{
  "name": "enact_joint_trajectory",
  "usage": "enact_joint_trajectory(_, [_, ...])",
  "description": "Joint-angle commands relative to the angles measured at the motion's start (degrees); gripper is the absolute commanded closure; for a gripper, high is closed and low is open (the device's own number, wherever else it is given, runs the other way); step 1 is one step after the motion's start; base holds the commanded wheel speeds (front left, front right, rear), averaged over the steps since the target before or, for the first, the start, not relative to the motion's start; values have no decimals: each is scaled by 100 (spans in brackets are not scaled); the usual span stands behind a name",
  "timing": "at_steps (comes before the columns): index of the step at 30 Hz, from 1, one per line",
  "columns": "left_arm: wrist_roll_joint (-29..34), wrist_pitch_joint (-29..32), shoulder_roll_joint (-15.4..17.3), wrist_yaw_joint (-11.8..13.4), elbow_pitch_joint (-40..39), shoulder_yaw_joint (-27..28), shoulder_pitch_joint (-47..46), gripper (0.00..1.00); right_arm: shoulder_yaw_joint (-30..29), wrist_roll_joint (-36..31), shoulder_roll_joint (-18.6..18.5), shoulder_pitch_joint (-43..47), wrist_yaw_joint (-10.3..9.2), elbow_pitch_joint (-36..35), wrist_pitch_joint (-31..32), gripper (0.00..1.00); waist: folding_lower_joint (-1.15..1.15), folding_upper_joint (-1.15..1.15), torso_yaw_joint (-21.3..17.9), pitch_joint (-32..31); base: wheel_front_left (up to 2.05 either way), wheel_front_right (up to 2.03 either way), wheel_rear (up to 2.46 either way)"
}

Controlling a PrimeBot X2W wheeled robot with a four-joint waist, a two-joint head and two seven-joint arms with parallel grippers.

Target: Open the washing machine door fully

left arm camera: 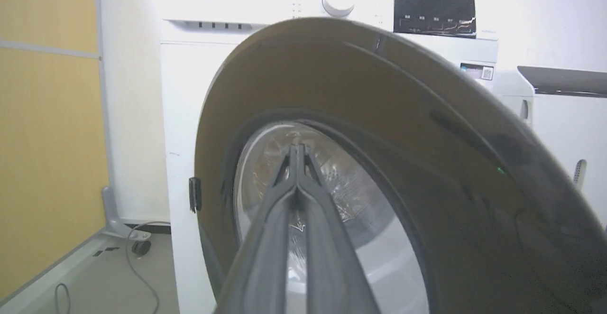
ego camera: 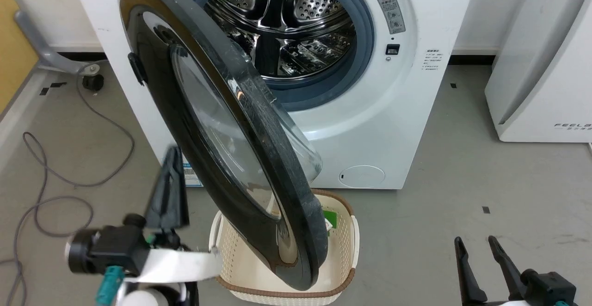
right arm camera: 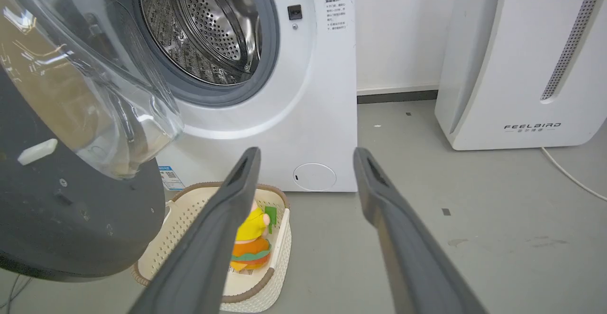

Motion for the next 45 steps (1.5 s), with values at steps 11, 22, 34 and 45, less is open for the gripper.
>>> enact_joint_trajectory(11, [256, -25, 8, 17, -2090, -303, -1024, 100, -25, 68, 18, -197, 3, 67, -86, 0, 0, 0, 39, 103, 0, 0, 0])
enact_joint_trajectory(22, [186, -25, 8, -245, -2596, -1757, -1560, 100, -29, 121, 18, -212, 3, 144, -114, 0, 0, 0, 10, 158, 0, 0, 0])
enact_joint_trajectory(34, [-179, -17, 13, -580, -1991, -3354, -1211, 100, -28, 140, 18, -186, 3, 219, -113, 0, 0, 0, 33, 129, 0, 0, 0])
enact_joint_trajectory(45, [-643, 780, 269, -674, -1093, -4010, -530, 100, 3, 169, 18, -152, 3, 232, -36, 0, 0, 0, 55, 129, 0, 0, 0])
